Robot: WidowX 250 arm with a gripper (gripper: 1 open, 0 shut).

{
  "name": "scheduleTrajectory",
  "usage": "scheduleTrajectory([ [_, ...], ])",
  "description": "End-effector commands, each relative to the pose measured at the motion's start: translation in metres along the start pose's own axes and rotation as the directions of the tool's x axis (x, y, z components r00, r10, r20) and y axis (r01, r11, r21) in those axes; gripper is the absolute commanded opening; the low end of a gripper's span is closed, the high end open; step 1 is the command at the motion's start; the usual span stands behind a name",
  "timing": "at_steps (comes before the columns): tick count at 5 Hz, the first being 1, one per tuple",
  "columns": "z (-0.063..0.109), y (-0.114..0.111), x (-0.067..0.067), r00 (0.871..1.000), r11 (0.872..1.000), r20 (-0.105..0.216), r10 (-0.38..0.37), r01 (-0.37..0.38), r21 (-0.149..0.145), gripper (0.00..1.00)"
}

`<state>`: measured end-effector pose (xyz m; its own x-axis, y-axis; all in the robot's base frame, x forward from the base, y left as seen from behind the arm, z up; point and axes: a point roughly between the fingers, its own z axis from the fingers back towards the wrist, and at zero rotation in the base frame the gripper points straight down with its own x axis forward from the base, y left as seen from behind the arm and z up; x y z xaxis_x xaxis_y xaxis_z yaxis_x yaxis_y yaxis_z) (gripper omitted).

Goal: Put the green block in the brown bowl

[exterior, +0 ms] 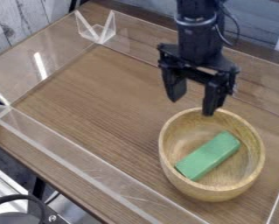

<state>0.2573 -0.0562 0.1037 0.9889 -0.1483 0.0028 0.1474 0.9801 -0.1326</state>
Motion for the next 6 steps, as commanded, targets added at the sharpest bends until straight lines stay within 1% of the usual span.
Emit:
scheduleTrajectory([
  [1,-0.001,-0.010,-0.002,0.999,0.999,0.024,-0.034,0.034,-0.003,1.00],
  [4,0.012,-0.002,-0.001,0.999,1.000,0.043,-0.021,0.021,-0.001,1.00],
  [5,0.029,0.004,0.003,0.997,1.000,0.078,-0.007,0.006,0.008,1.00],
  [6,0.057,0.014,0.012,0.992,1.000,0.126,0.015,-0.018,0.025,1.00],
])
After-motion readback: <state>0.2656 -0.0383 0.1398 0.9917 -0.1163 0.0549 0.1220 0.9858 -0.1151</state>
